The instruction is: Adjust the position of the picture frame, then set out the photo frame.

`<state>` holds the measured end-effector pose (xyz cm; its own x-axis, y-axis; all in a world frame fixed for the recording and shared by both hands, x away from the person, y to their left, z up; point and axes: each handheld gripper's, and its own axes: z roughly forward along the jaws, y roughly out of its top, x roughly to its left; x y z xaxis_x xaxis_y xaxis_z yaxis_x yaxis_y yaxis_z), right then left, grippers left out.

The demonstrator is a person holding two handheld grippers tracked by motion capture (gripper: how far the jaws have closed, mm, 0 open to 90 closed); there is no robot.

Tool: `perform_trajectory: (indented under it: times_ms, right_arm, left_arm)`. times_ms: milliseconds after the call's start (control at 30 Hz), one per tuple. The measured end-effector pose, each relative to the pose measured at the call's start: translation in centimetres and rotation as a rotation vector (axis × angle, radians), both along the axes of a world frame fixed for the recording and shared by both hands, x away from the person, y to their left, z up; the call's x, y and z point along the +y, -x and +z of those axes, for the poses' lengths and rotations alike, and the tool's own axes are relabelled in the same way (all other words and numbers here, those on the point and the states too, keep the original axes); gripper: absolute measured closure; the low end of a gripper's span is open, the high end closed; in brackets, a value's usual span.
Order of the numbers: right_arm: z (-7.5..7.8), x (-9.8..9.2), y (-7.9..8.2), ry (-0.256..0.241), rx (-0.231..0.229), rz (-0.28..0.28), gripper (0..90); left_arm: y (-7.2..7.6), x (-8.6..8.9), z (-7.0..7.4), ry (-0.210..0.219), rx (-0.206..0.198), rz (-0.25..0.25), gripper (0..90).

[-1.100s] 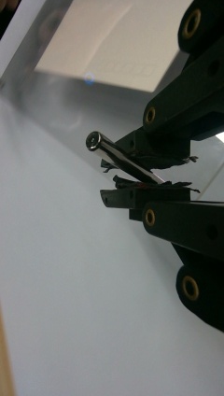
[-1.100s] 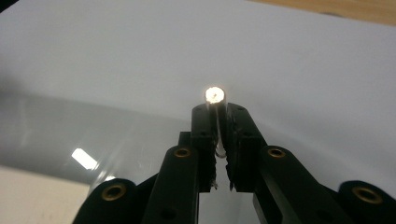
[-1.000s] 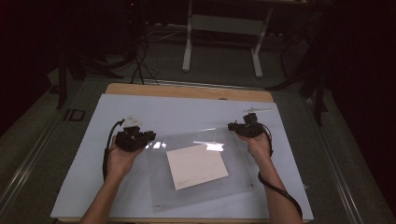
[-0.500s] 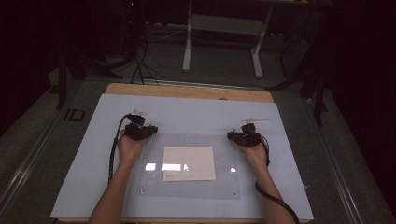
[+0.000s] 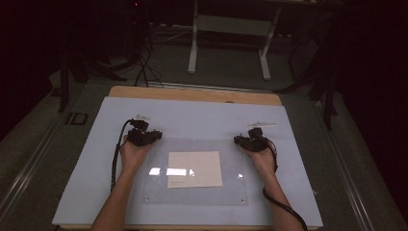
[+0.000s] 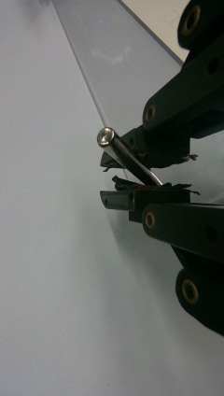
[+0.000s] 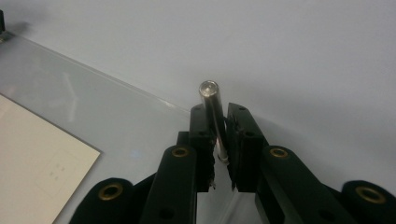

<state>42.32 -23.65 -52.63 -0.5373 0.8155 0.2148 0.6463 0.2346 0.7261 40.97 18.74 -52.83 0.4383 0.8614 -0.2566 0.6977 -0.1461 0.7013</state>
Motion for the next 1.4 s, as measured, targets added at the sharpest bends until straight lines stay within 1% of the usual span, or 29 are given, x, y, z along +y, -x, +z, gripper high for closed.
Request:
perform_trajectory:
  times_ms: [33,133,200,267,333,400,433,467,533,633,667,700,733,767,833,867,933,1033,1133,1167,1267,1300,1333,1400]
  right_arm:
    - [0.0,0.0,0.0,0.003,0.000,0.003,81.3]
    - [0.0,0.0,0.0,0.000,-0.002,0.004,81.1]
    - [-0.3,-0.1,0.1,-0.013,-0.008,0.003,80.7]
    - [-0.4,-0.1,0.1,-0.014,-0.013,0.007,80.7]
    - [-0.4,-0.2,0.1,-0.014,-0.014,0.010,80.7]
    - [-0.4,-0.2,0.1,-0.012,-0.015,0.013,80.7]
    - [-0.4,-0.2,0.1,-0.013,-0.014,0.012,80.7]
    - [-0.4,-0.2,0.1,-0.013,-0.014,0.012,80.7]
    - [-0.4,-0.1,0.0,-0.015,-0.013,0.012,80.7]
    - [-0.4,-0.1,0.0,-0.013,-0.014,0.014,80.6]
    - [-0.4,-0.1,0.0,-0.013,-0.014,0.014,80.6]
    - [-0.4,-0.1,0.0,-0.012,-0.015,0.014,80.6]
    - [-0.4,-0.1,0.0,-0.010,-0.015,0.015,80.7]
    - [-0.4,-0.1,0.0,-0.007,-0.016,0.016,80.8]
    - [-0.3,-0.1,0.0,0.003,-0.017,0.019,80.9]
    - [-0.3,0.0,0.0,0.007,-0.017,0.020,81.0]
    - [-0.2,0.0,0.0,0.010,-0.017,0.022,81.0]
    - [-0.1,0.0,-0.1,0.021,-0.019,0.030,81.0]
    - [0.0,0.1,0.0,0.030,-0.027,0.034,80.8]
    - [0.1,0.1,0.1,0.035,-0.036,0.034,80.7]
    - [0.7,-0.1,0.4,0.020,-0.076,0.033,79.8]
    - [0.7,-0.1,0.4,0.020,-0.076,0.033,79.8]
    - [1.3,-0.2,0.5,0.024,-0.097,0.037,79.3]
    - [1.6,-0.2,0.7,0.050,-0.114,0.048,79.4]
  left_arm:
    - [0.0,0.0,0.0,0.001,0.006,0.006,78.8]
    - [0.1,-0.1,0.0,0.005,-0.003,0.015,78.3]
    - [0.3,0.2,-0.4,0.051,-0.018,0.021,77.3]
    - [0.4,0.4,-0.5,0.070,-0.023,0.025,76.4]
    - [0.5,0.4,-0.5,0.078,-0.035,0.021,75.2]
    - [0.8,0.5,-0.2,0.075,-0.069,0.037,72.6]
    - [0.8,0.5,-0.2,0.075,-0.069,0.037,70.4]
    - [1.0,0.6,-0.1,0.069,-0.089,0.044,70.4]
    - [1.6,0.9,0.2,0.079,-0.139,0.042,68.5]
    - [2.1,1.3,0.4,0.095,-0.168,0.038,66.4]
    - [2.1,1.3,0.4,0.095,-0.168,0.038,66.3]
    - [2.3,1.5,0.5,0.103,-0.184,0.034,66.3]
    - [2.4,1.6,0.5,0.099,-0.192,0.027,65.3]
    - [2.5,1.6,0.6,0.104,-0.202,0.021,64.6]
    - [2.7,1.9,0.7,0.115,-0.225,0.019,63.8]
    - [2.8,2.0,0.7,0.124,-0.229,0.022,63.7]
    - [2.8,2.1,0.7,0.125,-0.229,0.025,63.7]
    - [2.9,2.2,0.5,0.114,-0.223,0.026,62.9]
    - [2.9,2.2,0.2,0.101,-0.222,0.016,61.6]
    - [2.9,2.2,0.2,0.105,-0.220,0.017,61.6]
    - [3.0,2.3,0.0,0.106,-0.224,0.013,60.8]
    - [3.0,2.3,0.0,0.106,-0.224,0.013,60.6]
    - [3.0,2.3,0.0,0.103,-0.223,0.014,60.5]
    - [3.0,2.3,-0.1,0.100,-0.222,0.014,60.5]
